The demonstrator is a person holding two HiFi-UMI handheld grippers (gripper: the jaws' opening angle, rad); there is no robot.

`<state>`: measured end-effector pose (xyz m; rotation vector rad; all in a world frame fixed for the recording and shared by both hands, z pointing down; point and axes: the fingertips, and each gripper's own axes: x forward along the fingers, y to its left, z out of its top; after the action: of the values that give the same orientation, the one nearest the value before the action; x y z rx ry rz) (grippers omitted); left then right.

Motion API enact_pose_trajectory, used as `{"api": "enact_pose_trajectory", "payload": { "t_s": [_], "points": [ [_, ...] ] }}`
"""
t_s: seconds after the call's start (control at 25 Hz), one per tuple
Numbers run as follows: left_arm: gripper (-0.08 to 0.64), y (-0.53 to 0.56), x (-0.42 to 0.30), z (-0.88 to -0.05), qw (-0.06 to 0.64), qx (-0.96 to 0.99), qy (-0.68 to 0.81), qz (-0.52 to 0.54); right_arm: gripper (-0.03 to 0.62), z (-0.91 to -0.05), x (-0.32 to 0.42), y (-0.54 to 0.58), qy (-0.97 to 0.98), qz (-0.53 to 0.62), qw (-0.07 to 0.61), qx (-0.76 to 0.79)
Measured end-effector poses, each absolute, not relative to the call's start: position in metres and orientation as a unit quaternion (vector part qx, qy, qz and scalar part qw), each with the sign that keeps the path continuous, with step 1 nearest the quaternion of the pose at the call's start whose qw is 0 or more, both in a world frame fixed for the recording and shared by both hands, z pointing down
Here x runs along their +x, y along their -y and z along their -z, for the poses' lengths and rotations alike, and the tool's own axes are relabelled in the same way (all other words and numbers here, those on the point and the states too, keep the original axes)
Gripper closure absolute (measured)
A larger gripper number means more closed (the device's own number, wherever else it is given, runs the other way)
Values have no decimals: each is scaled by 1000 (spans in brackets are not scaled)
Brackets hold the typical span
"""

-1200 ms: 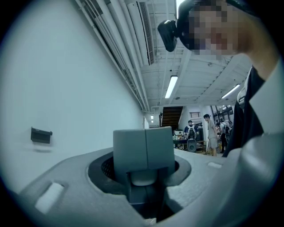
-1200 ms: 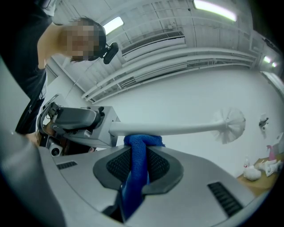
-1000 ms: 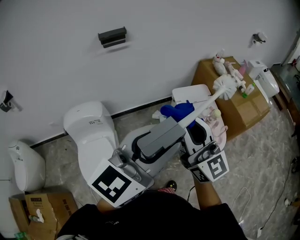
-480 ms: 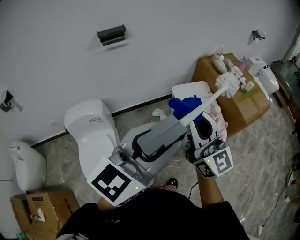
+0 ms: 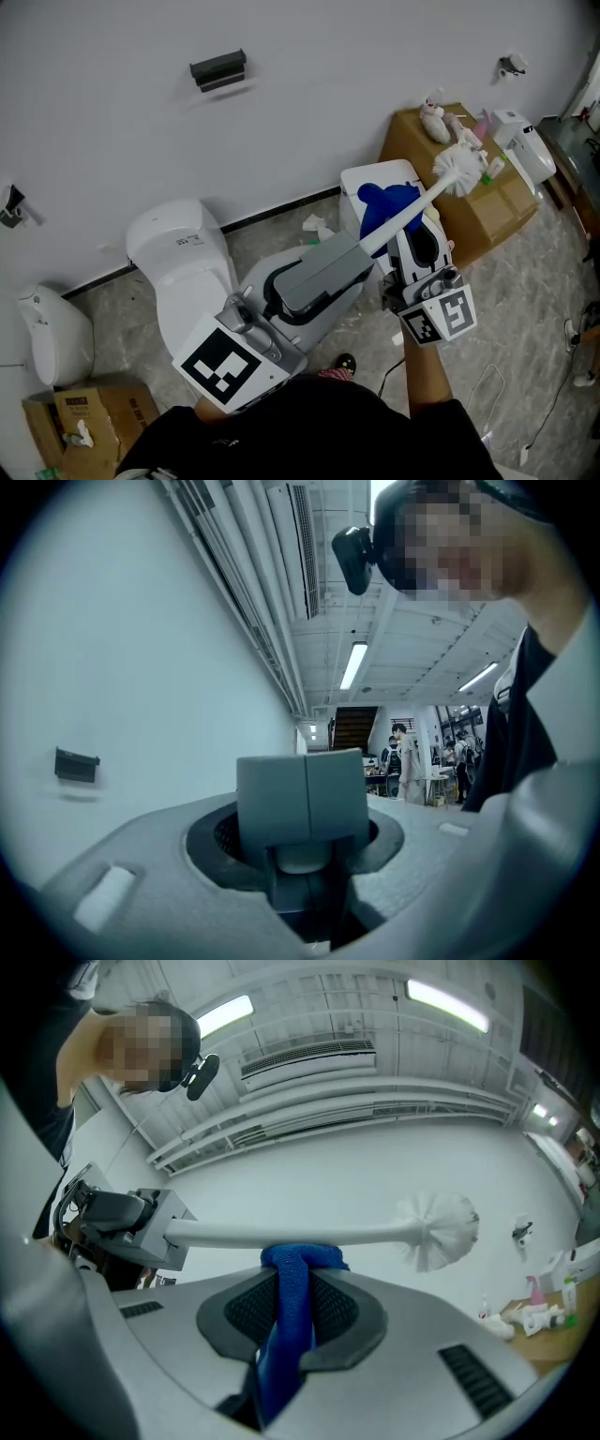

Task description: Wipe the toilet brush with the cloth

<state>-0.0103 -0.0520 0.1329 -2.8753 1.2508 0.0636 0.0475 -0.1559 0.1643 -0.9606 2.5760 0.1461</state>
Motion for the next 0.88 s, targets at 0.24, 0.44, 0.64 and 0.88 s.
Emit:
{"api": "enact_pose_trajectory", "payload": {
  "t_s": [0.24, 0.44, 0.64, 0.88],
  "points": [
    [386, 47, -7, -133, 2, -919, -393, -23, 523, -162, 66, 164, -909, -57, 195, -363],
    [387, 46, -6, -133, 1, -921, -389, -21, 523, -161, 81, 174, -900, -53, 200, -384],
    [387, 47, -4, -133, -1, -921, -388, -22, 523, -162, 92, 179, -896, -47, 203, -392],
    [388, 46, 0, -132, 0, -923, -385, -23, 523, -162, 108, 185, -890, -47, 203, -407]
  ]
}}
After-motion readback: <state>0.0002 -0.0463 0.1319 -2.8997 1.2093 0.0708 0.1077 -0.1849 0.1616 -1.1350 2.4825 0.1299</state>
